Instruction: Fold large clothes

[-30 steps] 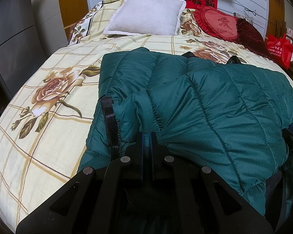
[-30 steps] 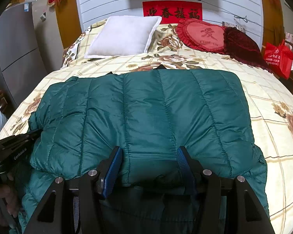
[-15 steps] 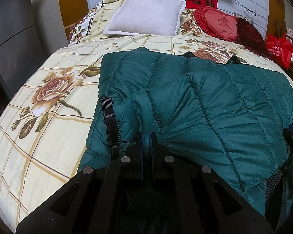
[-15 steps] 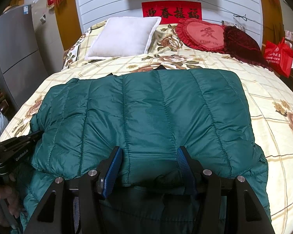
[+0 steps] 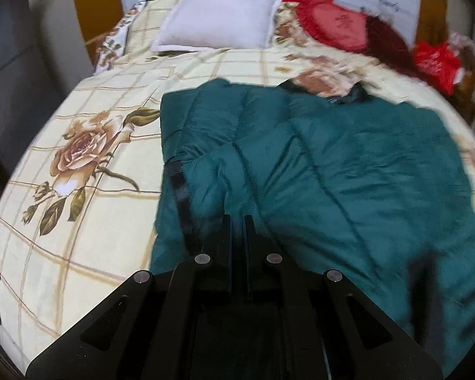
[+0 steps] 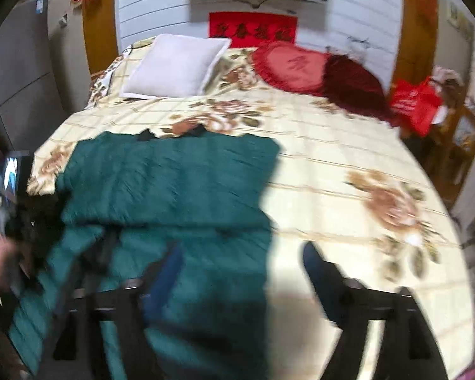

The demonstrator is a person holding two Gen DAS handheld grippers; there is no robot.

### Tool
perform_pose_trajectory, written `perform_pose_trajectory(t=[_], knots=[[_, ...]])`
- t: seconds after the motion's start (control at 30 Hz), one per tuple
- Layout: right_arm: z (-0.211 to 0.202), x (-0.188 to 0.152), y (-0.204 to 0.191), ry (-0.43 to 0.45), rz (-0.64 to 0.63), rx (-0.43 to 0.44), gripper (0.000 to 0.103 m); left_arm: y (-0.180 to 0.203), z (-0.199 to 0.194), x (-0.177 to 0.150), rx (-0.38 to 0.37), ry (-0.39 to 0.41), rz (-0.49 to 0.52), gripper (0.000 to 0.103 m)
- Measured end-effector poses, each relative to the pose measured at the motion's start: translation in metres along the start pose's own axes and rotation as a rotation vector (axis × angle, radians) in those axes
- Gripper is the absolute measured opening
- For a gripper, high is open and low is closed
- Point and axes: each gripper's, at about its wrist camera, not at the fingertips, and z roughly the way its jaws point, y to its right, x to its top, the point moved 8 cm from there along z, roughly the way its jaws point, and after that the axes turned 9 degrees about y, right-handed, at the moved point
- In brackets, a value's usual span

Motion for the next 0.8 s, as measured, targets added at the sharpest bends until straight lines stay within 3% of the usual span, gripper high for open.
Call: perform_pose_trajectory(t=[0.13,0.27,0.33,0.37,0.4,0.47,0.6,0.8], knots=[[-0.043,-0.04,0.024,0.01,0.055,-0.002,0.083,-0.026,-0.054,-0.007,-0.034,0.037,0.045,0.005],[-0.057,-0.099,0.013,-0.033,0.107,0.055,0.083,-0.058,-0.092,-0.049,-0.049,-0.001,0.046,0.007],[-0.059,-0.126,0.007,-0.04,0.138,0.087,0.083,-0.069,-0.101,-0.072,-0.054,-0.036,0.044,0.04],[-0.057,-0.14,0.001,-0.048,0.156,0.103,0.083,-0.076,-0.107,-0.086,-0.05,-0.039,0.044,0.075],[-0.054,-0.147,0.001,-0.056,0.17,0.111,0.083,-0.08,-0.112,-0.094,-0.046,-0.03,0.041,0.089],[-0.046,-0.163,-0.002,-0.063,0.22,0.13,0.083,-0.096,-0.12,-0.118,-0.015,-0.025,0.028,0.089],[-0.038,-0.181,-0.011,-0.065,0.339,0.245,0.083,-0.113,-0.134,-0.148,-0.046,-0.038,-0.048,0.089],[-0.029,-0.175,-0.047,-0.051,0.306,0.362,0.083,-0.102,-0.148,-0.185,-0.106,-0.047,-0.042,0.089]])
